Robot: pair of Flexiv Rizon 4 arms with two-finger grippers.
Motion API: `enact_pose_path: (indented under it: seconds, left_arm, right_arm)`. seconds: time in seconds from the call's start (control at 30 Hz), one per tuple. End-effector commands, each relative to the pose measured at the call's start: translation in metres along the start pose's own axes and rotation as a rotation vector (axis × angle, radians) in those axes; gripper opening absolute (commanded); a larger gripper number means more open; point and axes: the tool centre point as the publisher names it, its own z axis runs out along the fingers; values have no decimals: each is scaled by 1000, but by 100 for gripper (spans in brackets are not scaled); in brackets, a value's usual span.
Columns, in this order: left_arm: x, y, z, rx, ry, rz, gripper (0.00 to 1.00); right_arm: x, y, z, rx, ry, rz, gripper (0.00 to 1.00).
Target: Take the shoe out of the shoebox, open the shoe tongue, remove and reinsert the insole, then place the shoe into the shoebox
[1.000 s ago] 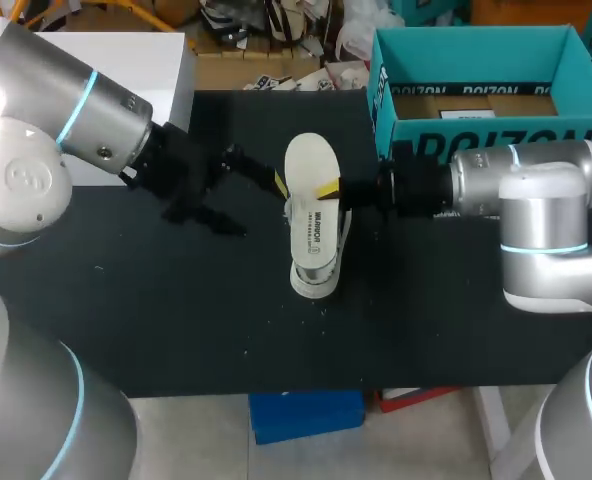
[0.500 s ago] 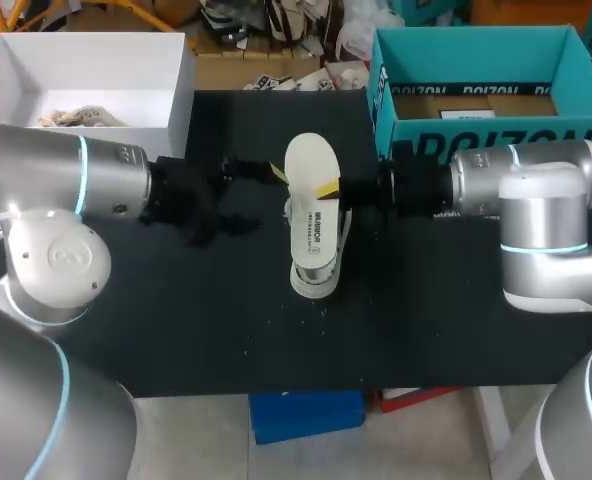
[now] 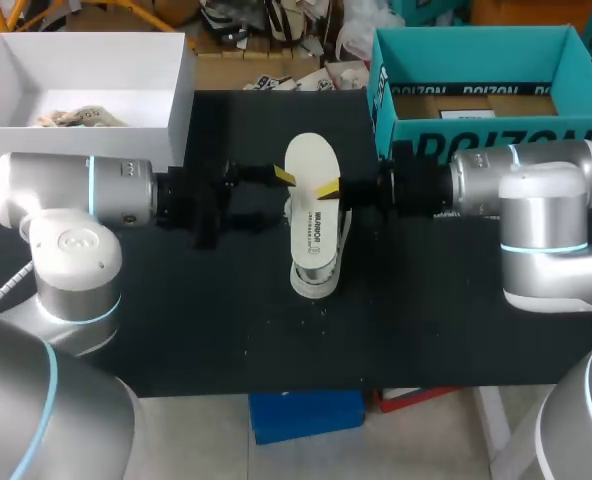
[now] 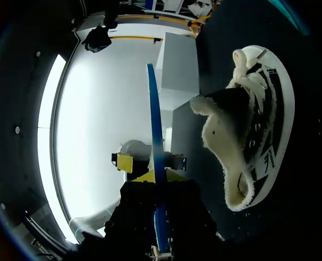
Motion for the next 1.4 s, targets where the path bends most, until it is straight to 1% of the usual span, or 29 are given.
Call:
enact_pose_path:
  seconds: [0.03,0.07,0.1,0.13,0.3,0.43,0.6,0.67,0.73,0.87,0.93,1.07,1.2,1.23,1.27,1.3,1.33,1.4]
  left_arm:
    - [1,1,6,6,-45,14,47]
    - [0,0,7,7,-46,18,44]
    - [0,-1,8,10,-48,21,38]
    - [0,-1,9,12,-48,22,37]
    - [-2,2,15,2,-52,30,40]
    - [-7,8,19,-6,-65,41,47]
    - [-14,13,28,-4,-81,55,48]
    - [-15,13,31,-5,-84,57,47]
    - [-15,14,34,-7,-87,58,43]
    - [-14,17,38,-10,-92,54,39]
    - [-14,19,40,-15,-94,53,31]
    - [-14,21,43,-19,-96,49,31]
    - [-15,23,47,-24,-99,45,25]
    - [-15,24,47,-24,-100,44,21]
    - [-15,23,48,-24,-102,44,11]
    - [-16,23,49,-24,-103,44,3]
    - [-16,23,49,-23,-106,45,0]
    - [-18,20,49,-16,-115,45,0]
  right_arm:
    - [0,0,2,-3,-2,1,0]
    - [0,0,2,-3,-2,1,0]
    - [0,0,2,-3,-2,1,0]
    - [0,0,2,-3,-2,1,0]
    - [0,0,2,-3,-2,1,0]
    - [0,0,2,-3,-2,1,0]
    - [0,0,2,-3,-2,1,0]
    - [0,0,2,-3,-2,1,0]
    - [0,0,2,-3,-2,1,0]
    - [0,0,2,-3,-2,1,0]
    - [0,0,2,-3,-2,1,0]
    - [0,0,2,-3,-2,1,0]
    - [0,0,2,-3,-2,1,0]
    - [0,0,2,-3,-2,1,0]
    - [0,0,2,-3,-2,1,0]
    - [0,0,2,-3,-2,1,0]
    - [0,0,2,-3,-2,1,0]
    - [0,0,2,-3,-2,1,0]
